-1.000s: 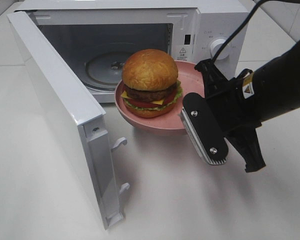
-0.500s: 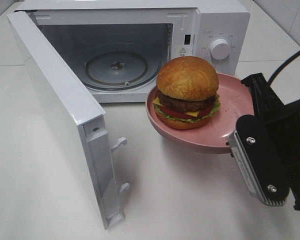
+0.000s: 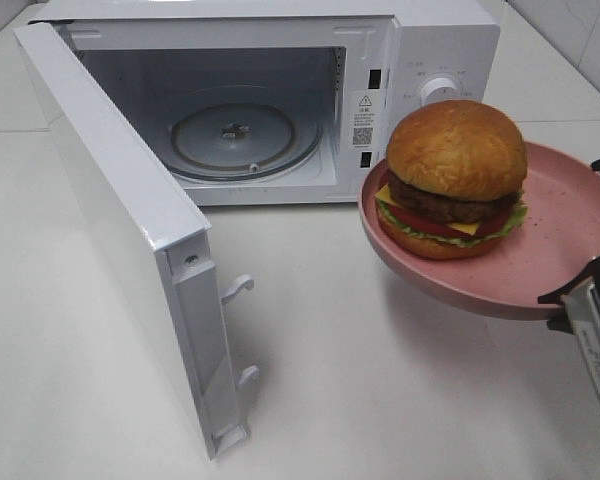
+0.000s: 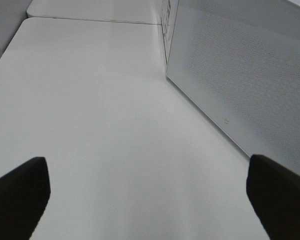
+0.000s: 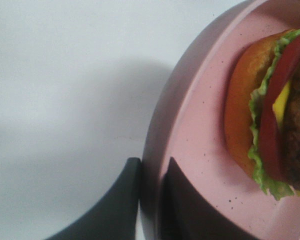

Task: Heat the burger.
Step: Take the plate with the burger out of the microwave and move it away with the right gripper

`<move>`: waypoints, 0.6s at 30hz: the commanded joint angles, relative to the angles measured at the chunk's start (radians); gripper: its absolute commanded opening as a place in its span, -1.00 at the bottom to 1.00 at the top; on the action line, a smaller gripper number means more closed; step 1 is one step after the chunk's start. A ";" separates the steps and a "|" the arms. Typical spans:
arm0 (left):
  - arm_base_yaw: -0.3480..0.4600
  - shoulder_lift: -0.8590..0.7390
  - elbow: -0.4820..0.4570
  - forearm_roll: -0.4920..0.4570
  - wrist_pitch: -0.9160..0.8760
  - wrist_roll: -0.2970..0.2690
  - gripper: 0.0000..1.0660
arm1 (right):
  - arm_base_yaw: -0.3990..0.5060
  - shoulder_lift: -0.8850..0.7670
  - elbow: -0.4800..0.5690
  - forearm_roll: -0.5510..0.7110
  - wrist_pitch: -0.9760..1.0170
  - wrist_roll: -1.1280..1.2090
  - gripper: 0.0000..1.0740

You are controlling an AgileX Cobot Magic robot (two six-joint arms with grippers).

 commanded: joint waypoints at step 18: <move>0.002 -0.012 -0.001 0.002 0.001 0.002 0.88 | -0.002 -0.109 -0.009 -0.361 0.202 0.620 -0.96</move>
